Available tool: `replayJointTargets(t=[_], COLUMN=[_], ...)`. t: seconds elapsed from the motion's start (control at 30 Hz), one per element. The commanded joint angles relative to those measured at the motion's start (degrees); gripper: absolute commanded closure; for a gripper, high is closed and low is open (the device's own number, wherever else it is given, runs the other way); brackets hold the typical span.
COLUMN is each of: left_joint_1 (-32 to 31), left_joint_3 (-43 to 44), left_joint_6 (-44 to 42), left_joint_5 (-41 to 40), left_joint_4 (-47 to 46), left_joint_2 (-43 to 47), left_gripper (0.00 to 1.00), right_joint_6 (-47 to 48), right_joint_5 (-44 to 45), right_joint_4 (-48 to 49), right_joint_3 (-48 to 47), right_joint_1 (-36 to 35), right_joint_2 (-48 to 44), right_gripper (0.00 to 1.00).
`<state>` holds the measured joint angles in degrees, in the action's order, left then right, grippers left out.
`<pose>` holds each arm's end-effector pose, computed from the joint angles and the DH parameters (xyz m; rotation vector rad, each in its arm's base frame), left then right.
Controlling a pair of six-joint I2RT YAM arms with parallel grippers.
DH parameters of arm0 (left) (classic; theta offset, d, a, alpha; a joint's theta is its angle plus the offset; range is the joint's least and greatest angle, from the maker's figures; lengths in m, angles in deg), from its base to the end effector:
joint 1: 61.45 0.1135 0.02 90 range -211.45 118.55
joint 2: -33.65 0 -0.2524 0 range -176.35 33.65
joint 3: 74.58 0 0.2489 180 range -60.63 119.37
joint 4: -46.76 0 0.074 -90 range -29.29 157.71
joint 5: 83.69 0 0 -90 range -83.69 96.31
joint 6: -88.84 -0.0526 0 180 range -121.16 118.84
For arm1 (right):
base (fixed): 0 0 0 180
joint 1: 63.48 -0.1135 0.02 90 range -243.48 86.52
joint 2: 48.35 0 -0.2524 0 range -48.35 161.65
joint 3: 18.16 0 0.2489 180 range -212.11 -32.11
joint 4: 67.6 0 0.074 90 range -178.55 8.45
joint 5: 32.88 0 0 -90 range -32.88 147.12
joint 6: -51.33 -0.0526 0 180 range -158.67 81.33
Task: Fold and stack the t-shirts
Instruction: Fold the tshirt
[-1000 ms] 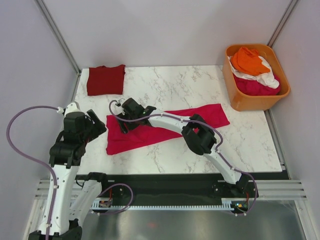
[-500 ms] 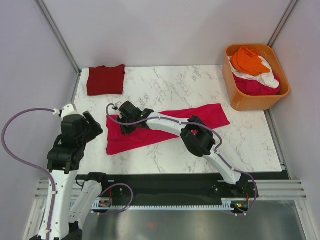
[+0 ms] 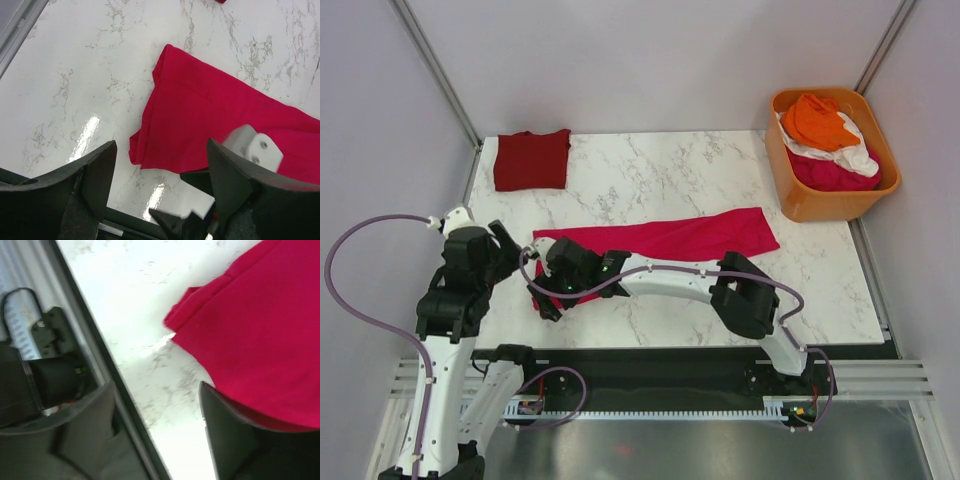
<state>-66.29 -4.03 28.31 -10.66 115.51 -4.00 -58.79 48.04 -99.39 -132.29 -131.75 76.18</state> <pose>0.1307 0.0043 0.3301 -0.6214 2.0744 -0.0178 0.1778 0.4687 0.1919 -1.0981 2.2424 0.9131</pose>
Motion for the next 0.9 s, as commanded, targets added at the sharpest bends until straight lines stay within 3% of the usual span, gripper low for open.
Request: replayJointTargets(t=[0.0,0.07,0.13,0.37,0.6,0.87], left_joint_1=[0.3,0.3,0.3,0.3,0.4,0.4], left_joint_3=[0.5,1.1,2.1,-1.3,-2.5,-2.5], left_joint_6=[-0.7,1.1,3.9,10.5,12.6,13.3], left_joint_5=[-2.1,-1.1,1.2,9.9,11.0,14.0], left_joint_4=[0.6,0.6,0.4,-7.6,-16.6,-22.1], left_joint_2=[-1.5,-3.1,-7.9,-26.0,-42.1,-56.4], left_gripper=[0.19,0.10,0.11,0.11,0.16,0.14], right_joint_6=[0.0,0.2,-0.7,-1.9,1.0,-0.9], right_joint_5=[1.0,4.1,7.7,9.4,30.3,27.2], right_joint_4=[4.4,4.0,3.1,1.1,-7.4,-9.3], right_joint_3=[2.7,4.7,6.3,18.0,19.5,19.9], right_joint_1=[0.3,0.8,2.1,23.1,35.0,46.8], right_joint_2=[-6.3,-8.9,-11.5,-18.0,-20.3,-12.5], right_gripper=[0.13,0.07,0.04,0.06,0.03,0.04])
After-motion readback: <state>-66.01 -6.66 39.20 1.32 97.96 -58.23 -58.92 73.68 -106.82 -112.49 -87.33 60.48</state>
